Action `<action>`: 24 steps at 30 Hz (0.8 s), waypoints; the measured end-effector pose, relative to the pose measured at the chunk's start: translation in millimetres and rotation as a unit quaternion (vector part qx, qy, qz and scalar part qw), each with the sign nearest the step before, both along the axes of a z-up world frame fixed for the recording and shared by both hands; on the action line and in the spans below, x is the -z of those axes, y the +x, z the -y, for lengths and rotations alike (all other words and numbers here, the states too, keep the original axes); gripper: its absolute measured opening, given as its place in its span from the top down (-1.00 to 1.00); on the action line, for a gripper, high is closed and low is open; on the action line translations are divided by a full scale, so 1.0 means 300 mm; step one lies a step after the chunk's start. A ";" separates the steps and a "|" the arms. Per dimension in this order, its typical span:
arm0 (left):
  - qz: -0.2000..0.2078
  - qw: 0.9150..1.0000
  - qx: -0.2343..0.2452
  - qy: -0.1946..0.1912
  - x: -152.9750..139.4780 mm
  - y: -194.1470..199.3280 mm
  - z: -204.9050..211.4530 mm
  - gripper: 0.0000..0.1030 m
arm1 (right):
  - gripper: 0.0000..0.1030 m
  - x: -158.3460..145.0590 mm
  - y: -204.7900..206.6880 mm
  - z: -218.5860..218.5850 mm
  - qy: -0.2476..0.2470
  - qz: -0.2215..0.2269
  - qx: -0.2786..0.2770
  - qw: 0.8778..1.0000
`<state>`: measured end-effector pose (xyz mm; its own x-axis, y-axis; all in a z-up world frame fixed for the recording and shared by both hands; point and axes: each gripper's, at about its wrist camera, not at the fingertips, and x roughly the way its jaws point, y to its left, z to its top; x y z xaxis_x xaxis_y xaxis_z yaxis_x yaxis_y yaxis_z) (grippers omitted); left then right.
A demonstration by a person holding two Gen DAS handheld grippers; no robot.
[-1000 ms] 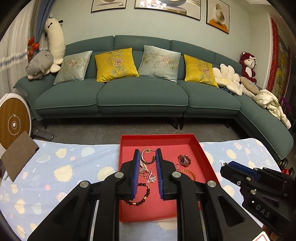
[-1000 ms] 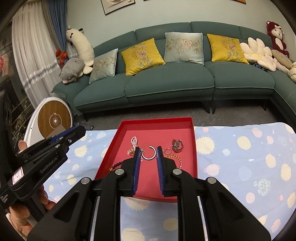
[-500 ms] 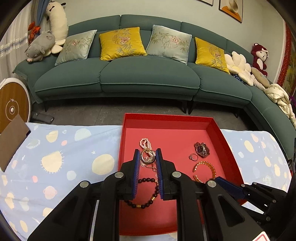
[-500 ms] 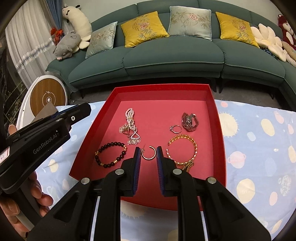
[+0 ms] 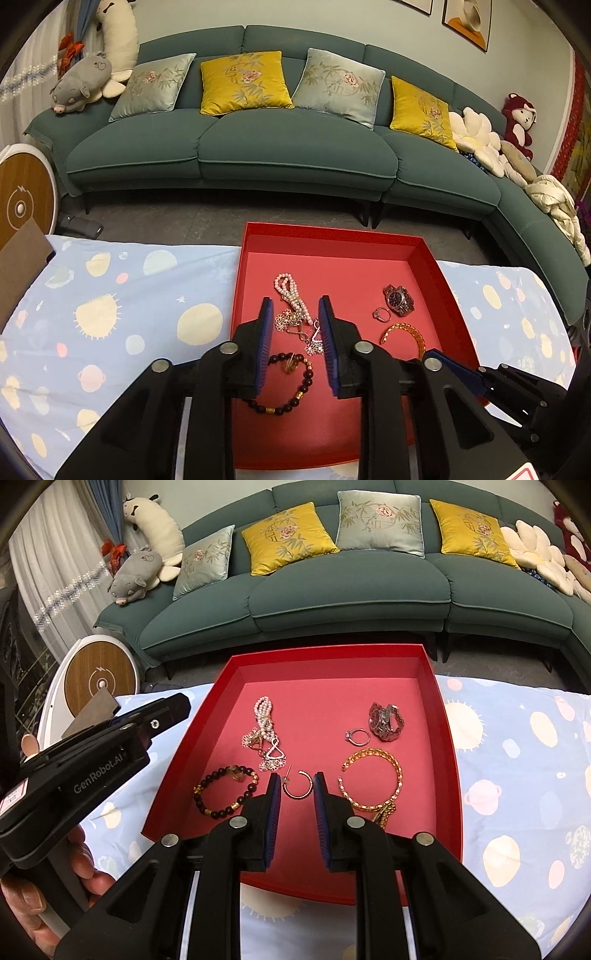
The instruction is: Organize jewelry
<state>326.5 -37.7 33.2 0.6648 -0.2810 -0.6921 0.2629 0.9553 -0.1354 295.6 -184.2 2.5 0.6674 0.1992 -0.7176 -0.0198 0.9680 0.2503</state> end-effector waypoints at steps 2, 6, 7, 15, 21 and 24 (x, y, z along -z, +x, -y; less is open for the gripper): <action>0.009 1.000 -0.008 -0.001 -0.014 -0.004 -0.006 0.19 | 0.57 -0.014 -0.006 -0.003 -0.001 0.012 0.000 1.000; 0.022 0.999 -0.018 -0.018 -0.060 -0.018 -0.034 -0.07 | 0.35 -0.058 -0.026 0.005 0.002 0.034 0.008 0.999; 0.025 0.999 -0.020 -0.022 -0.074 -0.023 -0.039 -0.08 | 0.35 -0.074 -0.034 0.009 0.003 0.040 0.010 0.999; 0.072 0.997 -0.032 -0.024 -0.212 -0.134 -0.072 -0.08 | 0.29 -0.221 -0.148 0.024 -0.008 0.091 0.021 0.996; 0.093 0.994 -0.051 -0.031 -0.279 -0.284 -0.086 -0.09 | 0.16 -0.289 -0.278 0.021 -0.017 0.110 0.042 0.993; 0.084 0.995 -0.051 -0.024 -0.279 -0.352 -0.081 -0.08 | 0.15 -0.296 -0.349 0.040 -0.005 0.102 0.061 0.993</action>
